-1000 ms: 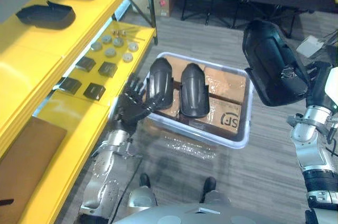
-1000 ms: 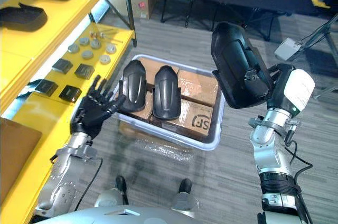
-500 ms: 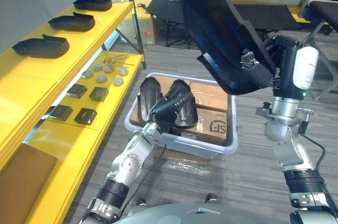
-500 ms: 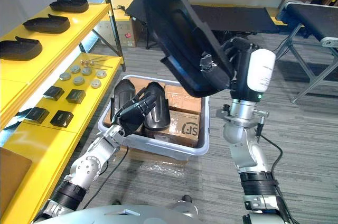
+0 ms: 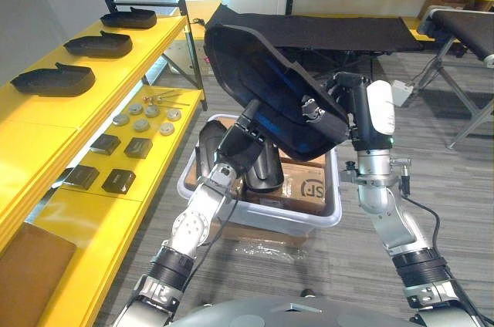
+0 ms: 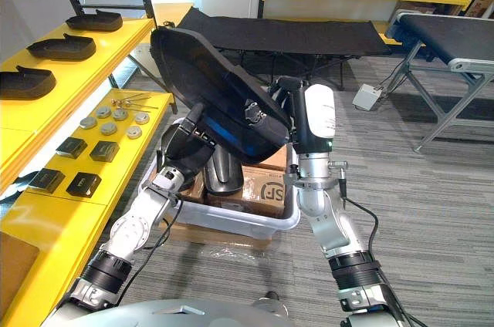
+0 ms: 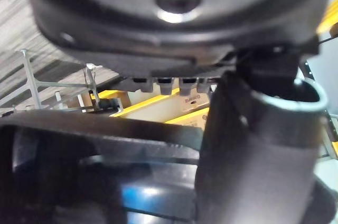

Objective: Walk over and take three plastic housings, then place them on the shelf

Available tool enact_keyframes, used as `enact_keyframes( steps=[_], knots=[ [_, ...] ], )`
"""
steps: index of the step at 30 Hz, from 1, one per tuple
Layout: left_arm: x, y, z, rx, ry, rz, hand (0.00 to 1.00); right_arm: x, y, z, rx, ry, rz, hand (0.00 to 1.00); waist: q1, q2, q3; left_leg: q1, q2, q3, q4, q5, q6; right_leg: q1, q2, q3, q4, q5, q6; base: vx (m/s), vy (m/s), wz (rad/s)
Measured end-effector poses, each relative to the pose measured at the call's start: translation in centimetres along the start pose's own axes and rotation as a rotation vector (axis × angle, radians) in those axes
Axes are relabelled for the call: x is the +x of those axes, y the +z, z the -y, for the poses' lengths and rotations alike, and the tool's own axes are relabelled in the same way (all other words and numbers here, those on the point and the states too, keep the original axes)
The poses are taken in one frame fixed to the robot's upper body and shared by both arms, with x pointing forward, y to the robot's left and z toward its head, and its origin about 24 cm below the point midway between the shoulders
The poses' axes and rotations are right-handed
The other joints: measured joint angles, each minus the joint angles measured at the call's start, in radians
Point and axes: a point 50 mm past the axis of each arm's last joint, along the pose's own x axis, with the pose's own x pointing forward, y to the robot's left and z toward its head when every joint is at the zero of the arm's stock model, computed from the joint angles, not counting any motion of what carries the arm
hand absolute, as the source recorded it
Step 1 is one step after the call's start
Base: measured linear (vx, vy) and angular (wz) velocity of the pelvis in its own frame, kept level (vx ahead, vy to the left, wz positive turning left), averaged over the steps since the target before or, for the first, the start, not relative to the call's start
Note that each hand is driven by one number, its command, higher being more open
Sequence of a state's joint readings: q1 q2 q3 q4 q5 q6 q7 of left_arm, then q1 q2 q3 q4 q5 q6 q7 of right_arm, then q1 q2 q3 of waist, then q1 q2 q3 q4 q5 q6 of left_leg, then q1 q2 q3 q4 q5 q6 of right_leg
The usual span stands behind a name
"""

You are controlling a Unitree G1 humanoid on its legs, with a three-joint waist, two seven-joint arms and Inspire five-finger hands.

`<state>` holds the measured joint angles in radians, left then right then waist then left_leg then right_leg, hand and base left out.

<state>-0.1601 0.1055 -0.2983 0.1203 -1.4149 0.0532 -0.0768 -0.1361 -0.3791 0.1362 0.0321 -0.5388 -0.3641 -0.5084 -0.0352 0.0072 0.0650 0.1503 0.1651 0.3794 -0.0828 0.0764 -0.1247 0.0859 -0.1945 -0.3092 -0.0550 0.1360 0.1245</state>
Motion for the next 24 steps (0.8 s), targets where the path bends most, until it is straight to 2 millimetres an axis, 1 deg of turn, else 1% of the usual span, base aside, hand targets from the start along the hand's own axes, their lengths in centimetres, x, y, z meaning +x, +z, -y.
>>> enact_keyframes(
  steps=[1,4,8,14,15,20,24],
  knots=[
    [0.1,0.0,0.1,-0.005,-0.003,0.013,0.00,-0.2,0.1,-0.4,0.024,0.015,-0.005,0.00,0.000,-0.002,-0.001,0.000,0.000,0.000,0.000,0.000,0.000,0.000,0.000,0.000,0.000,0.000,0.000,0.00,0.000,0.00],
    [0.1,0.0,0.2,-0.012,-0.006,0.041,0.00,-0.5,0.5,-1.3,0.058,0.040,-0.010,0.00,0.000,-0.003,-0.002,0.001,0.000,-0.001,0.000,0.000,0.000,0.002,0.000,0.000,0.000,0.000,0.000,0.00,0.000,0.00],
    [0.2,0.3,0.3,-0.003,-0.008,0.086,0.00,-1.1,0.3,-2.5,0.141,0.057,-0.070,0.00,0.002,-0.011,-0.007,0.003,0.000,-0.001,0.000,0.000,0.000,0.004,0.000,0.000,0.000,0.000,0.000,0.00,0.000,0.00],
    [0.2,0.3,0.3,0.080,-0.005,0.107,0.00,-1.9,0.5,-3.0,0.198,0.055,-0.102,0.00,0.002,-0.026,-0.017,0.004,0.000,0.000,0.000,0.000,0.000,0.005,0.000,0.000,-0.001,0.000,0.000,0.00,0.002,-0.01],
    [0.1,0.3,0.2,0.096,0.011,0.116,0.00,-2.1,0.9,-3.3,0.214,0.067,-0.081,0.00,-0.002,-0.027,-0.018,0.007,0.000,0.001,0.000,0.000,0.000,0.005,0.000,0.002,-0.001,0.000,0.000,0.02,0.015,-0.05],
    [0.1,0.6,0.6,0.161,0.005,0.180,0.00,-2.3,1.6,-4.1,0.268,0.049,-0.098,0.00,0.000,-0.029,-0.019,0.015,0.000,0.007,0.000,-0.003,-0.003,0.007,0.001,0.009,-0.001,0.000,-0.001,0.01,0.010,-0.04],
    [0.1,0.5,0.7,0.177,0.000,0.177,0.00,-2.4,1.7,-4.1,0.273,0.048,-0.102,0.00,0.002,-0.032,-0.021,0.016,0.001,0.007,0.000,-0.004,-0.004,0.005,0.001,0.009,-0.002,-0.001,-0.003,0.00,0.000,0.00]
  ],
)
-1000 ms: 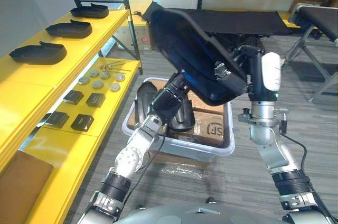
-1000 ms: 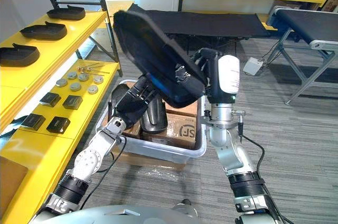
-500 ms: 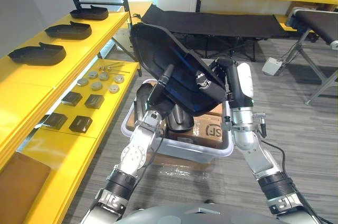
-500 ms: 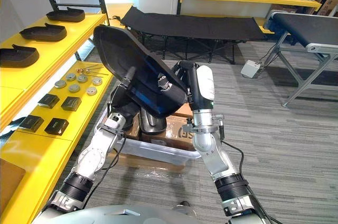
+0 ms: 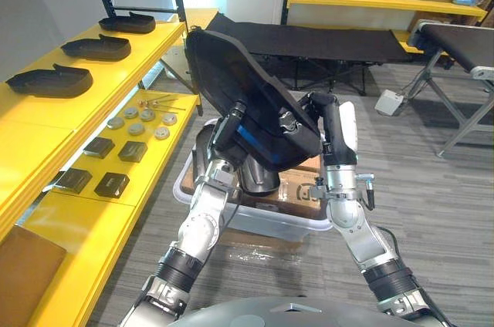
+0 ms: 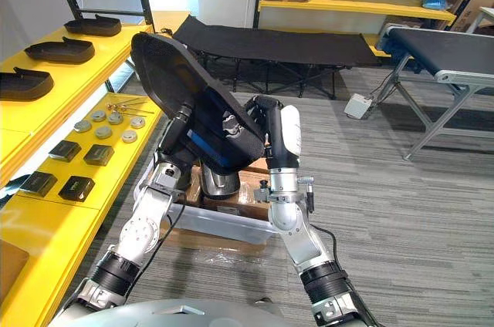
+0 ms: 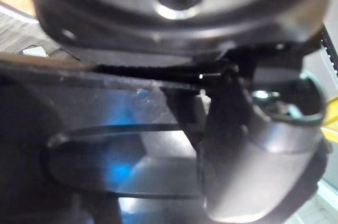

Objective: Walk over and take three plastic housings, then place them on the shelf

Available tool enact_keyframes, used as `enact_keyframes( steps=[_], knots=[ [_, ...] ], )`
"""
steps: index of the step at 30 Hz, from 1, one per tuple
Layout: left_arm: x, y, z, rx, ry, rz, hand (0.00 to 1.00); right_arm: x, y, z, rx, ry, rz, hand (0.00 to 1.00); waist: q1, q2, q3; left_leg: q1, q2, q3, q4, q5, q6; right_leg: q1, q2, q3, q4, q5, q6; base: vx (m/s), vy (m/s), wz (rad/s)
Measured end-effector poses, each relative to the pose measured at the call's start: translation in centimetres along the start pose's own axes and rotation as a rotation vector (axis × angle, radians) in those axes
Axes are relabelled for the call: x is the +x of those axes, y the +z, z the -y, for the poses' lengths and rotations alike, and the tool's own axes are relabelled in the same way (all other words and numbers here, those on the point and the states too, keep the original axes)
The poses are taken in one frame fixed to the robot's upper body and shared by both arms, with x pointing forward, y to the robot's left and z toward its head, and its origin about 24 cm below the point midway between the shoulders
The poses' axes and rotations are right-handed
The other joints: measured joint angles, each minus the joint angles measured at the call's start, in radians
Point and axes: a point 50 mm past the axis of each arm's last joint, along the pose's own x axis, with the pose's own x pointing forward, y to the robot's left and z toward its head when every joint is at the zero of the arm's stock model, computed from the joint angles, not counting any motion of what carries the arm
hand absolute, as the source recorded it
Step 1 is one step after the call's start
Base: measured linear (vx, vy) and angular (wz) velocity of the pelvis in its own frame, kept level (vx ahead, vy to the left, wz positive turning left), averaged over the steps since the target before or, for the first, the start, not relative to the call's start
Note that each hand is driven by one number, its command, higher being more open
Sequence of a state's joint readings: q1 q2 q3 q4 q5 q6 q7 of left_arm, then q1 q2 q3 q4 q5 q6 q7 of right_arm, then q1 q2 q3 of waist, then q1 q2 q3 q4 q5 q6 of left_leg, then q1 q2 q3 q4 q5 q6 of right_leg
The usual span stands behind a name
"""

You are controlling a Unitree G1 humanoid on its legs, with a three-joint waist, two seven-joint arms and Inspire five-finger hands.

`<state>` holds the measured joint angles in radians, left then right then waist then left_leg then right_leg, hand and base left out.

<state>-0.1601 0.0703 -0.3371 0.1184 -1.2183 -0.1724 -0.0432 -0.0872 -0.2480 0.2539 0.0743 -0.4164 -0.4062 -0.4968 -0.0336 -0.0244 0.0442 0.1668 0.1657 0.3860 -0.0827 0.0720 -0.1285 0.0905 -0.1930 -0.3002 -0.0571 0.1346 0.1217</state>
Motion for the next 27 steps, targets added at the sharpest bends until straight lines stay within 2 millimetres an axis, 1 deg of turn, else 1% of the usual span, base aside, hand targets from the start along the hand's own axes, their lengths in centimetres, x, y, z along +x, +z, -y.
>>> enact_keyframes(
  steps=[2,3,5,10,11,12,14,15,18,19,20,22,23,24,27],
  knots=[
    [0.0,0.0,0.0,0.005,-0.001,0.000,0.00,-0.1,0.0,-0.1,0.005,-0.002,-0.005,0.00,0.000,-0.001,-0.001,0.000,0.000,0.000,0.000,0.000,0.000,0.000,0.000,0.000,0.000,0.000,0.000,0.00,0.000,0.00],
    [0.0,0.0,0.0,0.007,-0.001,-0.001,0.00,-0.2,0.0,-0.1,0.008,-0.004,-0.009,1.00,0.000,-0.001,-0.001,0.001,0.000,0.000,0.000,0.000,0.000,0.000,0.000,0.000,0.000,0.000,0.000,0.00,0.000,0.00],
    [0.0,0.0,0.0,0.015,0.003,-0.001,0.00,-0.4,-0.1,-0.1,0.008,-0.003,-0.015,1.00,-0.001,-0.002,-0.003,0.001,0.000,0.000,0.000,0.000,0.000,0.001,0.000,0.000,0.000,0.000,-0.001,0.00,0.000,0.00],
    [0.1,0.0,0.9,0.129,0.018,0.015,0.00,-1.2,-0.5,-0.3,0.043,0.006,-0.061,1.00,-0.001,-0.010,-0.014,0.001,0.001,0.000,0.000,-0.001,-0.001,0.005,0.001,0.000,-0.003,0.000,-0.001,0.00,0.000,0.00],
    [0.2,0.2,1.4,0.165,0.020,0.031,0.00,-1.4,-0.5,-0.3,0.044,0.013,-0.068,1.00,-0.002,-0.011,-0.015,0.001,0.001,0.000,0.000,-0.001,-0.001,0.005,0.001,0.000,-0.003,0.000,-0.001,0.00,0.000,0.00],
    [0.2,0.4,1.7,0.237,0.030,0.058,0.00,-1.8,-0.6,-0.5,0.053,0.019,-0.081,1.00,-0.001,-0.011,-0.016,0.001,0.001,0.000,0.000,-0.001,-0.002,0.006,0.001,-0.001,-0.003,0.000,-0.001,0.00,0.000,0.00],
    [0.2,0.8,2.1,0.321,0.037,0.095,0.00,-2.2,-0.7,-0.7,0.056,0.034,-0.094,1.00,0.001,-0.011,-0.016,0.001,0.001,-0.001,0.000,-0.001,-0.002,0.006,0.001,-0.001,-0.003,0.000,-0.001,0.00,0.000,0.00],
    [0.2,1.2,2.4,0.396,0.054,0.131,0.00,-2.3,-0.7,-0.9,0.058,0.048,-0.102,1.00,0.001,-0.011,-0.016,0.001,0.001,-0.002,0.000,-0.001,-0.002,0.005,0.001,-0.002,-0.003,-0.001,-0.001,0.00,0.000,0.00],
    [0.0,2.0,2.5,0.502,0.092,0.206,0.00,-2.3,-0.7,-0.9,0.079,0.044,-0.115,1.00,0.001,-0.011,-0.016,0.001,0.001,-0.005,0.000,-0.002,-0.003,0.005,0.002,-0.005,-0.006,-0.003,-0.003,0.00,0.000,0.01],
    [-0.2,2.6,2.5,0.575,0.121,0.260,0.00,-2.3,-0.8,-0.8,0.105,0.028,-0.138,1.00,0.000,-0.011,-0.016,0.001,0.002,-0.008,0.000,-0.003,-0.003,0.007,0.002,-0.009,-0.009,-0.004,-0.006,0.00,0.000,0.06],
    [-0.3,2.8,2.4,0.602,0.135,0.277,0.00,-2.3,-0.9,-0.8,0.112,0.022,-0.149,1.00,0.000,-0.011,-0.016,0.001,0.002,-0.010,0.000,-0.003,-0.004,0.010,0.002,-0.012,-0.012,-0.005,-0.007,0.00,0.000,0.10],
    [-0.9,4.0,1.9,0.701,0.213,0.360,0.00,-2.7,-1.2,-0.6,0.158,-0.002,-0.191,1.00,-0.001,-0.009,-0.017,0.000,0.002,-0.018,0.000,-0.004,-0.005,0.016,0.003,-0.018,-0.016,-0.006,-0.008,0.00,0.000,0.08],
    [-1.3,4.3,1.8,0.729,0.235,0.383,0.00,-2.8,-1.2,-0.5,0.173,-0.007,-0.204,1.00,-0.001,-0.008,-0.017,0.000,0.002,-0.019,0.000,-0.005,-0.005,0.016,0.003,-0.018,-0.017,-0.006,-0.008,0.03,0.009,0.03],
    [-2.2,5.0,1.6,0.832,0.295,0.454,0.00,-3.2,-1.4,-0.2,0.205,-0.033,-0.240,1.00,-0.001,-0.008,-0.017,-0.003,0.002,-0.024,0.000,-0.006,-0.007,0.015,0.003,-0.020,-0.018,-0.006,-0.007,0.04,0.012,0.03],
    [-3.6,6.1,1.6,0.968,0.376,0.560,0.00,-3.6,-1.4,0.5,0.237,-0.064,-0.279,1.00,0.000,-0.008,-0.017,-0.007,0.002,-0.027,0.000,-0.009,-0.009,0.014,0.003,-0.024,-0.020,-0.006,-0.007,0.05,0.017,0.05]
  ],
)
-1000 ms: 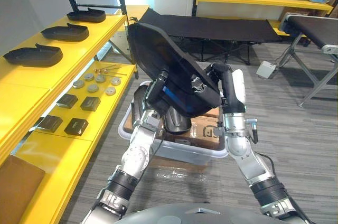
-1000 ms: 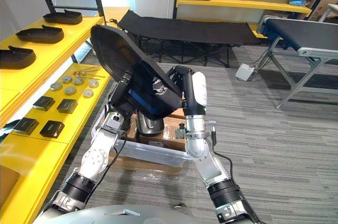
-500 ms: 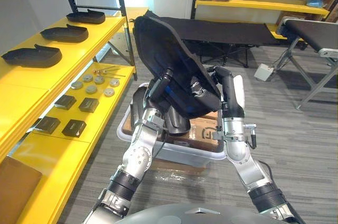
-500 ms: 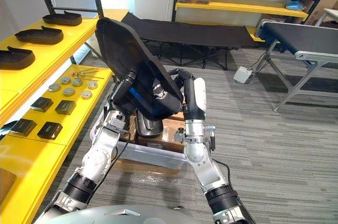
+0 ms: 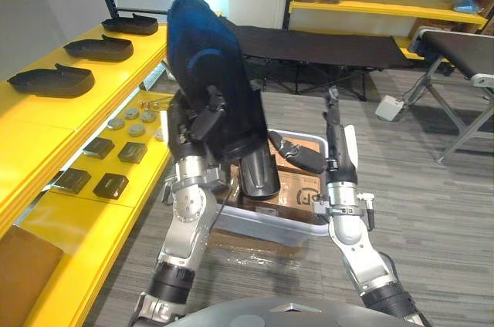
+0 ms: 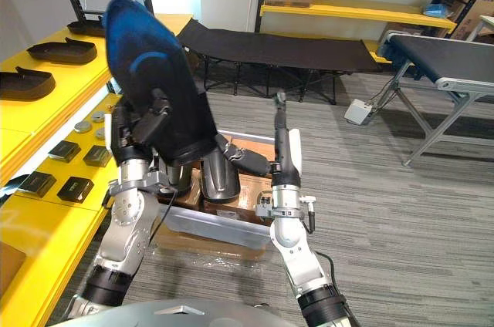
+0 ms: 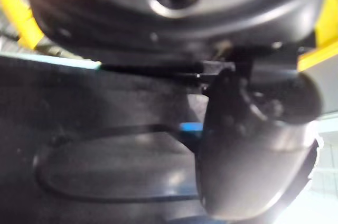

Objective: Walk over and take three plastic housings, then place them on the shelf

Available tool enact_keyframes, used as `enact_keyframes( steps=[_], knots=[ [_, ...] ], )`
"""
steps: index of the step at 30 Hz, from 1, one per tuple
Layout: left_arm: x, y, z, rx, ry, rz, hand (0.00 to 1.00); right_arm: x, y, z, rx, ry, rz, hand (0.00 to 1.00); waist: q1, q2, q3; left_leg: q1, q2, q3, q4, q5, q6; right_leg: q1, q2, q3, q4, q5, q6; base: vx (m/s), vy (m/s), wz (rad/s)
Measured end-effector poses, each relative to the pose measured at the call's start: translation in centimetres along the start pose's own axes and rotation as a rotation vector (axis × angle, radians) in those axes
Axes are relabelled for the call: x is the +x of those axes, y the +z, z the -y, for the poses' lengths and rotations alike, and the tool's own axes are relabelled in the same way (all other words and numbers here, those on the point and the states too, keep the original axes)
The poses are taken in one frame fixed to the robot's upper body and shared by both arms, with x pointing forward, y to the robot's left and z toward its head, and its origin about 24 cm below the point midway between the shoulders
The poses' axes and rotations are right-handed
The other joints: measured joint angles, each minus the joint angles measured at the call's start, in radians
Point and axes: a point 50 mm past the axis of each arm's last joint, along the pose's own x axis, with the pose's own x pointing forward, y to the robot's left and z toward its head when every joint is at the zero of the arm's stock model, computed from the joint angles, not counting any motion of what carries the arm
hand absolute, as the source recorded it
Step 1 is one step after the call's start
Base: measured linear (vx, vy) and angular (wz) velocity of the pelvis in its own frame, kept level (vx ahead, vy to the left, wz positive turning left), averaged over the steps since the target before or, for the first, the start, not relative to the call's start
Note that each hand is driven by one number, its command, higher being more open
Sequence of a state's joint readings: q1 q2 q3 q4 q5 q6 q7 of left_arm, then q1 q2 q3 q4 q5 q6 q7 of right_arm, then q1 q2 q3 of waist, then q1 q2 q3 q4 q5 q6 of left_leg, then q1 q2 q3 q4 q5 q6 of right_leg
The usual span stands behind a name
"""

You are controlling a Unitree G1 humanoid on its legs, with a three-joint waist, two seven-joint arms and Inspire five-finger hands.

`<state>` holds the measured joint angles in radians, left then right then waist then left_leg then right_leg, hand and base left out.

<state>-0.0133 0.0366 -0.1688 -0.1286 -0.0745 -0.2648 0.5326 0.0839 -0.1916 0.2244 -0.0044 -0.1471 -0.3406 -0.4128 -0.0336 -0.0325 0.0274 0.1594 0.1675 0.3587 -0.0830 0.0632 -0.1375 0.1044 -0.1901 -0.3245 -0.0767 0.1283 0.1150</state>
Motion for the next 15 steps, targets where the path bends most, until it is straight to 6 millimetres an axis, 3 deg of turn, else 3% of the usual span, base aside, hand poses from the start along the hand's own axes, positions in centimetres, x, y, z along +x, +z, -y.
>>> enact_keyframes(
  steps=[3,8,11,15],
  knots=[
    [0.0,1.7,-1.5,0.104,0.079,0.122,0.00,-0.7,0.9,0.8,0.081,0.006,0.001,1.00,0.003,0.000,0.000,-0.014,0.000,-0.004,0.000,-0.001,0.000,-0.009,0.000,-0.004,0.000,0.000,0.000,0.05,0.017,0.03],
    [-0.6,3.1,-2.2,0.065,0.049,0.200,0.00,-1.3,1.1,1.2,0.243,0.062,-0.040,1.00,0.001,0.001,0.001,-0.015,0.000,-0.001,0.000,-0.007,-0.001,-0.012,0.000,-0.002,0.000,-0.002,0.002,0.02,0.010,-0.01],
    [-1.9,3.3,-3.3,-0.017,-0.008,0.170,0.00,-3.3,-0.8,2.3,0.344,0.005,-0.196,1.00,-0.003,0.013,0.008,-0.016,0.000,0.002,0.000,-0.015,-0.001,-0.015,0.000,0.001,0.000,-0.007,0.003,0.00,0.000,0.00],
    [-3.2,2.8,-5.4,-0.009,0.013,0.108,0.00,-6.4,-3.8,4.4,0.300,-0.101,-0.402,1.00,-0.005,0.031,0.020,-0.015,0.000,0.010,0.000,-0.021,-0.003,-0.019,0.000,0.005,0.000,-0.012,0.004,0.02,0.014,-0.04]
  ],
)
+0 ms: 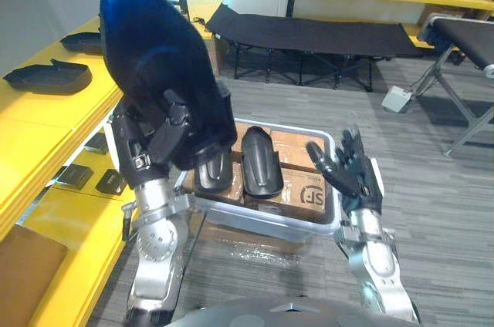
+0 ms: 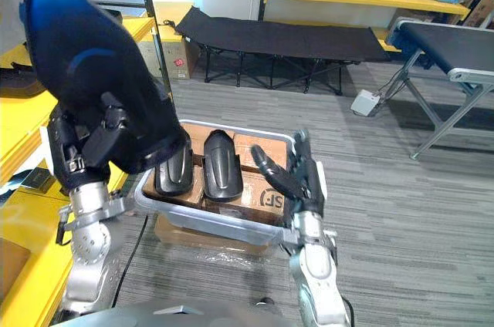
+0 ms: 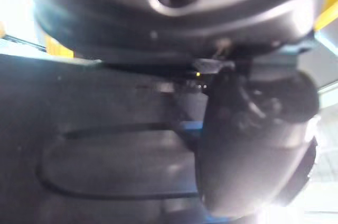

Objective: Walk over and take three plastic housings, then place them on the shelf

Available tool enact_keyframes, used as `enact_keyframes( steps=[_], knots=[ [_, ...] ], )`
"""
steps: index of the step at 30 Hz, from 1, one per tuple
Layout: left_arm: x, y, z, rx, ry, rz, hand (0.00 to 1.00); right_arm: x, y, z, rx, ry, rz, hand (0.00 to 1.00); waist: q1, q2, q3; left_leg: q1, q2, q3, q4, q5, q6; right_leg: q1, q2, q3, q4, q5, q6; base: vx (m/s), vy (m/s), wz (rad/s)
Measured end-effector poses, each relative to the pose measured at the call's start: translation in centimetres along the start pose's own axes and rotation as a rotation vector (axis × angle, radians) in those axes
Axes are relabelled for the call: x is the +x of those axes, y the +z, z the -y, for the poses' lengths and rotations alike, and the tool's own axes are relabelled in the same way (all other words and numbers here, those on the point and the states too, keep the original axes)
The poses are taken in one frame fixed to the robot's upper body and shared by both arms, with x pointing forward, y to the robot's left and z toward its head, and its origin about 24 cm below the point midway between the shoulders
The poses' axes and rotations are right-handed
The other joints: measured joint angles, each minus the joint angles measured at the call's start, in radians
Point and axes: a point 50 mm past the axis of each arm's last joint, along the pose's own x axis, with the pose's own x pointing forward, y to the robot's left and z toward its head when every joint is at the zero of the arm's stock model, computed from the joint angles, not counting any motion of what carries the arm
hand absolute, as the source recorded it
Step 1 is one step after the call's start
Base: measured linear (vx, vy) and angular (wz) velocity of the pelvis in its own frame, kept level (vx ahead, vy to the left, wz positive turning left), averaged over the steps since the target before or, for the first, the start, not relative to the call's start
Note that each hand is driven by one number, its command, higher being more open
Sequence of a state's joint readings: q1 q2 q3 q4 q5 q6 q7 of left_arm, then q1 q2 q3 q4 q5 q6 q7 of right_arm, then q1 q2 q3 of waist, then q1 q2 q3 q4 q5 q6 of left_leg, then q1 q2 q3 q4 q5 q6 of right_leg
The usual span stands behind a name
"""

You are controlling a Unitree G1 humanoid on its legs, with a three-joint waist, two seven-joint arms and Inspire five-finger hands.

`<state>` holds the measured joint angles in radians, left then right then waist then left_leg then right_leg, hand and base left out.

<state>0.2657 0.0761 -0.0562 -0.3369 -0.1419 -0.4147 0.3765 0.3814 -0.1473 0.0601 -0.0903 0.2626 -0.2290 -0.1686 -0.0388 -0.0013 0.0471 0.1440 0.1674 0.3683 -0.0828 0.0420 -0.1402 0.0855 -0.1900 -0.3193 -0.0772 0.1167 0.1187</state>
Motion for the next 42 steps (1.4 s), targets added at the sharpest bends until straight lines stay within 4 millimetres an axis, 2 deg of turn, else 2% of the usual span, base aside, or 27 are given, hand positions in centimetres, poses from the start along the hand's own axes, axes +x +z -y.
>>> enact_keyframes(
  steps=[2,7,11,14,18,21,22,23,24,25,26,27,28,30,32,35,39,41,42],
  knots=[
    [-0.6,0.0,-1.7,-0.011,0.060,-0.034,0.00,-1.2,-1.7,2.0,-0.034,-0.075,-0.091,1.00,-0.007,0.010,0.007,0.000,0.002,0.006,0.000,-0.003,-0.002,-0.001,0.002,0.002,0.000,-0.002,0.000,0.04,0.015,-0.04],
    [-0.5,0.5,-2.9,-0.004,0.104,-0.019,0.00,-1.7,-2.1,2.3,-0.044,-0.082,-0.109,1.00,-0.008,0.012,0.012,-0.003,0.003,0.007,0.012,-0.011,-0.001,0.002,0.002,0.007,0.000,-0.002,0.000,0.02,0.008,-0.03],
    [-0.1,1.8,-2.8,-0.012,0.101,0.039,0.00,-0.5,-1.4,0.9,-0.039,-0.022,-0.063,1.00,0.002,0.010,0.013,-0.030,0.003,-0.021,0.033,-0.019,0.002,0.001,-0.001,-0.011,0.000,-0.003,0.001,0.00,0.009,0.15],
    [0.1,3.0,-2.8,-0.018,0.112,0.091,0.00,0.7,-0.5,-0.3,-0.033,0.030,-0.012,1.00,0.015,0.011,0.015,-0.068,0.002,-0.085,0.047,-0.018,0.003,0.014,-0.003,-0.066,0.001,-0.013,0.004,0.00,-0.005,0.58],
    [-0.1,4.1,-4.2,0.022,0.183,0.128,0.00,1.7,0.4,-2.4,-0.029,0.127,0.044,1.00,0.063,0.026,0.022,-0.119,0.001,-0.211,0.067,-0.008,0.006,0.047,-0.004,-0.177,0.035,-0.056,0.007,0.02,-0.022,0.80],
    [-0.3,4.1,-4.8,0.037,0.222,0.125,0.00,2.4,1.0,-3.3,-0.026,0.161,0.081,1.00,0.076,0.035,0.037,-0.165,-0.004,-0.275,0.077,0.025,0.016,0.074,-0.011,-0.287,0.079,-0.099,0.012,0.00,-0.042,1.24],
    [-0.5,4.0,-5.0,0.034,0.218,0.109,0.00,2.8,1.2,-3.4,-0.055,0.158,0.103,1.00,0.074,0.033,0.040,-0.197,-0.014,-0.267,0.079,0.060,0.045,0.093,-0.021,-0.362,0.105,-0.127,0.012,-0.02,-0.021,1.98],
    [-0.6,3.9,-4.8,0.029,0.188,0.101,0.00,3.0,1.5,-3.1,-0.084,0.132,0.123,1.00,0.068,0.034,0.054,-0.211,-0.014,-0.203,0.078,0.061,0.097,0.126,-0.028,-0.443,0.134,-0.154,0.013,-0.02,-0.010,2.20],
    [-0.6,3.9,-4.9,0.015,0.169,0.097,0.00,3.3,1.7,-3.0,-0.101,0.110,0.137,1.00,0.077,0.031,0.072,-0.211,0.003,-0.134,0.092,0.059,0.125,0.146,-0.035,-0.485,0.161,-0.170,0.016,-0.02,0.003,2.10],
    [-0.7,3.7,-4.9,-0.001,0.158,0.087,0.00,3.5,2.0,-2.7,-0.121,0.083,0.151,1.00,0.085,0.036,0.077,-0.227,0.038,-0.026,0.128,0.060,0.134,0.164,-0.051,-0.523,0.196,-0.193,0.018,-0.02,0.023,1.48],
    [-0.7,3.7,-4.9,-0.006,0.152,0.086,0.00,3.6,2.1,-2.5,-0.134,0.073,0.160,1.00,0.087,0.035,0.080,-0.230,0.046,0.014,0.139,0.063,0.133,0.167,-0.059,-0.537,0.217,-0.211,0.027,-0.04,0.036,1.40],
    [-0.8,3.6,-5.0,-0.024,0.152,0.088,0.00,3.9,2.5,-2.3,-0.159,0.062,0.180,1.00,0.096,0.038,0.082,-0.233,0.037,0.032,0.143,0.081,0.102,0.171,-0.082,-0.547,0.259,-0.241,0.042,-0.01,0.048,0.81],
    [-1.0,3.6,-5.2,-0.020,0.157,0.088,0.00,4.1,2.6,-2.3,-0.161,0.064,0.186,1.00,0.102,0.039,0.082,-0.233,0.029,0.029,0.140,0.084,0.091,0.170,-0.093,-0.547,0.273,-0.249,0.047,-0.01,0.085,0.51],
    [-1.4,3.6,-5.7,-0.001,0.172,0.086,0.00,4.3,3.1,-2.6,-0.143,0.072,0.216,1.00,0.118,0.036,0.084,-0.232,0.008,0.043,0.141,0.080,0.087,0.158,-0.121,-0.525,0.286,-0.251,0.047,0.00,0.101,-0.03],
    [-1.4,3.6,-5.6,-0.002,0.170,0.084,0.00,4.2,3.3,-2.8,-0.123,0.081,0.240,1.00,0.116,0.026,0.101,-0.223,-0.005,0.055,0.143,0.075,0.089,0.158,-0.139,-0.511,0.290,-0.250,0.048,-0.02,0.113,-0.17],
    [-1.5,3.0,-5.6,0.000,0.165,0.062,0.00,4.2,3.5,-3.3,-0.067,0.083,0.263,1.00,0.112,0.013,0.124,-0.248,0.000,0.065,0.231,0.020,0.098,0.143,-0.170,-0.491,0.330,-0.261,0.050,-0.02,0.087,-0.14],
    [-1.7,2.0,-4.9,-0.017,0.148,0.020,0.00,4.5,4.1,-3.1,-0.047,0.047,0.293,1.00,0.104,0.023,0.153,-0.332,0.017,0.036,0.433,-0.079,0.114,0.144,-0.218,-0.494,0.415,-0.290,0.082,-0.02,0.108,0.14],
    [-1.7,2.0,-4.9,-0.017,0.148,0.019,0.00,4.8,4.5,-3.5,-0.023,0.026,0.314,1.00,0.116,0.020,0.163,-0.350,0.014,0.029,0.494,-0.120,0.121,0.149,-0.244,-0.501,0.443,-0.306,0.090,-0.02,0.127,0.13],
    [-1.6,2.0,-5.0,-0.016,0.151,0.023,0.00,4.9,4.8,-3.8,0.006,0.019,0.339,1.00,0.128,0.011,0.169,-0.351,-0.001,0.030,0.514,-0.143,0.126,0.156,-0.268,-0.505,0.455,-0.317,0.098,-0.01,0.116,0.16]
  ],
)
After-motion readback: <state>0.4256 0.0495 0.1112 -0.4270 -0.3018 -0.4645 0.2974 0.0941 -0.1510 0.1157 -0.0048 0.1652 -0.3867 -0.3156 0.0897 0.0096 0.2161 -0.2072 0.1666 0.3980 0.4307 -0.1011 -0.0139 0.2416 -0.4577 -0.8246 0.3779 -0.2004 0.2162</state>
